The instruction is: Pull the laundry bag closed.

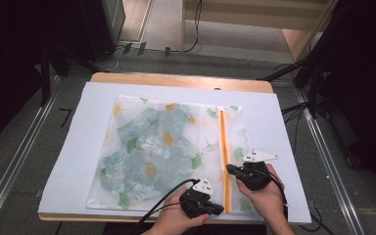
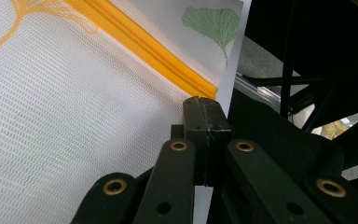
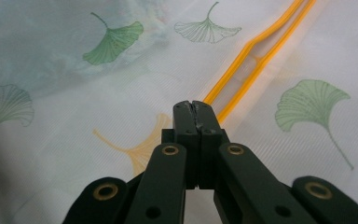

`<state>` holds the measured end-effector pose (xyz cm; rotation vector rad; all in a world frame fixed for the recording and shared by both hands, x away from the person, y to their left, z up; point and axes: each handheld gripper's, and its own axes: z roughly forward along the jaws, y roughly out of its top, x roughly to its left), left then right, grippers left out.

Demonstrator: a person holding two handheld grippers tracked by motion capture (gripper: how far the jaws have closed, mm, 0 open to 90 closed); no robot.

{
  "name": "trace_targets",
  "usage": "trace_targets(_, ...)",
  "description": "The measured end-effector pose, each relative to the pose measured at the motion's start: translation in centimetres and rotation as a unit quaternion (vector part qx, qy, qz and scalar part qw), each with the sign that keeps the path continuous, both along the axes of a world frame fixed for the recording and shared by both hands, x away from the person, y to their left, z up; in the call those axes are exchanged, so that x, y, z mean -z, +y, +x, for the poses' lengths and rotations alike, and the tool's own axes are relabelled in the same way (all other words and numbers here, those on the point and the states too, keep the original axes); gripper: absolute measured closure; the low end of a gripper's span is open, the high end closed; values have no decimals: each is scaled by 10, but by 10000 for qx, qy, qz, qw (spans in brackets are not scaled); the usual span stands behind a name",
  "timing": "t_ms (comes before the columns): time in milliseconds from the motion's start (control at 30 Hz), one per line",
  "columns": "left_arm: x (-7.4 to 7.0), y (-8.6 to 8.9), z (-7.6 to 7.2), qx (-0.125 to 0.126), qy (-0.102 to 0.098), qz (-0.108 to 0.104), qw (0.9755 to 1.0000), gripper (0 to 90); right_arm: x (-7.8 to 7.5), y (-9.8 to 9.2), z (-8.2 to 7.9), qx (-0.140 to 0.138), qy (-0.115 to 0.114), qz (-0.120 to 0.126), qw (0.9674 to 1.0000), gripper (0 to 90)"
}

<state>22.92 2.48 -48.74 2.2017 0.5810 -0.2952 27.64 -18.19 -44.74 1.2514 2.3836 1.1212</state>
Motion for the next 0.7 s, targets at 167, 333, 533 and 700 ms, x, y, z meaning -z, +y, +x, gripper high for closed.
trace_targets(167, 0, 0, 0, 2, -7, 2, 10000, 900, -2, 1, 6, 28, 10, 18, 10000, 900)
trace_targets(333, 0, 0, 0, -8, -2, -15, 10000, 900, -3, 2, 16, 57, -6, 16, 10000, 900)
trace_targets(533, 0, 0, 0, -9, -2, -18, 10000, 900, -4, 4, 24, 75, -5, -50, 10000, 900)
trace_targets(700, 0, 0, 1, 8, 44, -9, 10000, 900, -4, 5, 33, 88, -19, -56, 9999, 900)
